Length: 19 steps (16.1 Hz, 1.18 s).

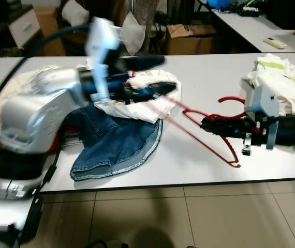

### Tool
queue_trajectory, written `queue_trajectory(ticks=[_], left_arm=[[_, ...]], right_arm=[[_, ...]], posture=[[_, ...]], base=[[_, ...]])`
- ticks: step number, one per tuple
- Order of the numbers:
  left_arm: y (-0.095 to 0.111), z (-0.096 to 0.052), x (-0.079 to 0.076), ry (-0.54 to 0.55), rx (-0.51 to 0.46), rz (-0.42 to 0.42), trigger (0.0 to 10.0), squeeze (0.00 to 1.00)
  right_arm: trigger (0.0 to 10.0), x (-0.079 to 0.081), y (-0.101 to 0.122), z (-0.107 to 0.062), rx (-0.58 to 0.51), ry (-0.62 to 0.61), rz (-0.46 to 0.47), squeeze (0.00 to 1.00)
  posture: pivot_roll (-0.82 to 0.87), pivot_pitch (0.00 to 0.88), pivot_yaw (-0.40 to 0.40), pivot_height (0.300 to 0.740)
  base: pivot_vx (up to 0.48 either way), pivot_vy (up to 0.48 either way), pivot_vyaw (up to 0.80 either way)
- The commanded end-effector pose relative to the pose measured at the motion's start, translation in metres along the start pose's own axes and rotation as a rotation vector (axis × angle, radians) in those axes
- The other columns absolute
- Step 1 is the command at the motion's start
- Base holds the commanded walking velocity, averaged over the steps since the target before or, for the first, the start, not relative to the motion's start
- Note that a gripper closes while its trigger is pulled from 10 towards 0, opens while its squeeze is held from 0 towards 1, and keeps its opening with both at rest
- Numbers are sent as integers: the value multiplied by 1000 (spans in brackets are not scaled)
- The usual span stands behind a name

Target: Hang hanger

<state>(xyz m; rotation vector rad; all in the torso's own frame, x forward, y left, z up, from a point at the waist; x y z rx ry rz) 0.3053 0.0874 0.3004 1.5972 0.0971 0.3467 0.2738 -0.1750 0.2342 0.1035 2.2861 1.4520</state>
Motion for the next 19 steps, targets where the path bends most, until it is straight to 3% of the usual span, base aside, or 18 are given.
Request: queue_trajectory(ticks=[1,4,5,10,13,14,15,17,18,19], left_arm=[[0,3,-1,-38,64,34,10000,0],[-22,3,3,-64,216,54,10000,0],[-31,7,6,-78,240,11,10000,0],[-37,17,3,-142,273,11,10000,0],[-31,21,-2,-193,248,19,10000,0],[-32,22,-2,-186,259,33,10000,0],[-39,25,4,-140,315,111,10000,0],[-40,30,11,-81,306,124,10000,0],[-41,31,14,-52,320,151,8902,0],[-42,33,16,-38,320,183,6824,0]], right_arm=[[10000,-1,2,-1,15,36,-29,0],[10000,-6,9,0,27,74,-71,0],[10000,-5,13,0,33,123,-102,0],[10000,-11,17,2,63,162,-157,0],[10000,-26,8,7,149,95,-197,0],[10000,-28,8,8,157,84,-203,0],[10000,-33,11,11,155,61,-218,0],[10000,-37,14,12,163,48,-244,0],[10000,-39,15,13,168,38,-254,0],[10000,-42,16,14,172,24,-267,0]], posture=[[-46,0,16,740],[-49,0,18,740],[-57,0,20,740],[-62,0,30,740],[-63,0,44,740],[-63,0,46,740],[-63,0,51,740],[-65,0,59,740],[-66,0,63,740],[-67,0,65,740]], base=[[0,0,0],[0,0,0],[0,0,0],[0,0,0],[0,0,0],[0,0,0],[0,0,0],[0,0,0],[0,0,0],[0,0,0]])
Point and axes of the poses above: a point about 5 cm out from each wrist's last joint towards the gripper, its own z axis pointing out of the wrist towards the gripper, its own y axis along the axis of the wrist's last joint, x = y × z, the point moved 2 cm from there along z, pointing out of the wrist towards the gripper, and after that the axes turned 5 degrees about -z, right-handed, at the moved point
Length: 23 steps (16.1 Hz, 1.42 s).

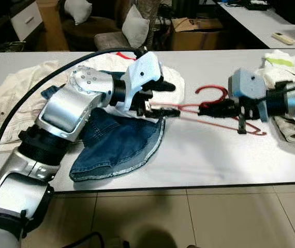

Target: Hang hanger

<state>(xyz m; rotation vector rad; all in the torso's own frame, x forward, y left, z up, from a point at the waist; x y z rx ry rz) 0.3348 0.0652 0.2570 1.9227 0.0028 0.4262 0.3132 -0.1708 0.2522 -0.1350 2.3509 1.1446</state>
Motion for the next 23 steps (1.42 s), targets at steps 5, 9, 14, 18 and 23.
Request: queue_trajectory(ticks=[5,9,14,18,23], left_arm=[[10,6,-1,-21,-42,63,0,0],[3,13,-4,-22,13,116,4824,0],[10,2,8,87,2,219,10000,1000],[17,9,7,92,-61,185,10000,224],[-7,33,-1,73,2,88,10000,0]], right_arm=[[10000,-9,4,4,32,-29,-78,0],[10000,-18,4,8,64,-59,-97,0],[10000,-22,-3,13,116,-72,-116,0],[10000,-23,0,18,112,-64,-131,0],[10000,-23,14,27,51,-59,-147,0]], posture=[[-68,0,72,740],[-71,0,77,740],[-61,0,65,740],[-59,0,61,740],[-65,0,66,740]], base=[[0,0,0],[0,0,0],[0,0,0],[0,0,0],[0,0,0]])
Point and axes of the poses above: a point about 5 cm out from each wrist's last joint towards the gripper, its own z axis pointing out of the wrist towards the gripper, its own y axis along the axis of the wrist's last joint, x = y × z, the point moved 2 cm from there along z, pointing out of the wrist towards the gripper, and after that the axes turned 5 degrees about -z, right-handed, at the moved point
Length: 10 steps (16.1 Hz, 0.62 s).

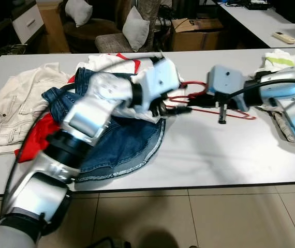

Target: Hang hanger

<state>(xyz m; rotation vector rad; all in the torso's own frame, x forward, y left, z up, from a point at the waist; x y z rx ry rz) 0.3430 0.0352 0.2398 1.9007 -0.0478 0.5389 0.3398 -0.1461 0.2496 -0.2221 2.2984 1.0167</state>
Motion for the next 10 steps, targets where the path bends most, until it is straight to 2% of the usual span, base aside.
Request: queue_trajectory(ticks=[1,2,3,4,6,10], left_arm=[[-1,0,2,11,10,-11,9059,0],[-1,2,1,-3,9,-8,4706,0],[-1,4,-3,-23,14,-4,3294,0],[-2,5,-5,-29,21,3,314,0],[-4,5,-4,-22,35,11,0,0],[-8,-6,6,3,64,19,0,0]], right_arm=[[10000,-6,9,-3,-5,-12,-29,0],[10000,-6,9,-2,-6,-13,-30,0],[10000,-7,10,-1,-8,-17,-31,0],[10000,-7,10,0,-9,-18,-32,0],[10000,-8,11,0,-7,-18,-34,0],[10000,-7,9,0,1,-13,-37,0]], posture=[[-66,0,68,740],[-66,0,68,740],[-66,0,68,740],[-66,0,70,740],[-66,0,70,740],[-65,0,70,740]], base=[[0,0,0],[0,0,0],[0,0,0],[0,0,0],[0,0,0],[0,0,0]])
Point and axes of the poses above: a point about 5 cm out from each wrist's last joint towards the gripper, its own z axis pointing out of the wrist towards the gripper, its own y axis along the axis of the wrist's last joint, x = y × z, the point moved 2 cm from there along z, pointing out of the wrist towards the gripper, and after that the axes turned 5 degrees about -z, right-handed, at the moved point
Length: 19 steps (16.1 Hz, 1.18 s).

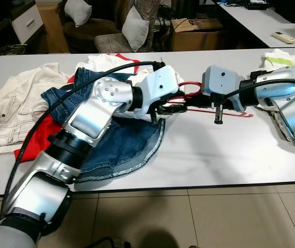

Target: Hang hanger

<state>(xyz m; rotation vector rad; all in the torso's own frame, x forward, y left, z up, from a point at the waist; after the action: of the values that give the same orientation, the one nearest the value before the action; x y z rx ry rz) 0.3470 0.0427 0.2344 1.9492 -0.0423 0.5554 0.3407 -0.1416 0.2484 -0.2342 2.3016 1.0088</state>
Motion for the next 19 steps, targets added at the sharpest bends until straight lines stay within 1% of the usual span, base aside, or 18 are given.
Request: queue_trajectory(ticks=[1,4,10,12,14,16,17,19], left_arm=[[-1,-4,4,3,26,12,0,0],[-6,-9,8,15,55,11,0,0],[-5,-6,10,29,41,-5,0,0],[-5,-8,11,27,38,9,0,0],[-2,-13,10,-1,29,63,0,0],[0,-22,14,-4,40,123,0,0],[1,-27,15,-23,51,170,0,0],[-1,-34,13,-64,73,187,0,0]], right_arm=[[10000,-7,7,-5,-2,-18,-28,0],[10000,-8,8,-6,-3,-21,-29,0],[10000,-8,10,-6,-20,-19,-26,0],[10000,-10,12,-6,-40,-30,-6,0],[10000,-11,13,-9,-84,-47,27,1000],[10000,-3,11,-17,-99,5,19,1000],[10000,-1,10,-20,-102,8,14,1000],[10000,0,11,-28,-128,13,-2,1000]], posture=[[-65,0,70,740],[-65,0,68,740],[-66,0,68,740],[-67,0,68,740],[-64,0,63,740],[-63,0,65,740],[-64,0,66,740],[-65,0,67,740]], base=[[0,0,0],[0,0,0],[0,0,0],[0,0,0],[0,0,0],[0,0,0],[0,0,0],[0,0,0]])
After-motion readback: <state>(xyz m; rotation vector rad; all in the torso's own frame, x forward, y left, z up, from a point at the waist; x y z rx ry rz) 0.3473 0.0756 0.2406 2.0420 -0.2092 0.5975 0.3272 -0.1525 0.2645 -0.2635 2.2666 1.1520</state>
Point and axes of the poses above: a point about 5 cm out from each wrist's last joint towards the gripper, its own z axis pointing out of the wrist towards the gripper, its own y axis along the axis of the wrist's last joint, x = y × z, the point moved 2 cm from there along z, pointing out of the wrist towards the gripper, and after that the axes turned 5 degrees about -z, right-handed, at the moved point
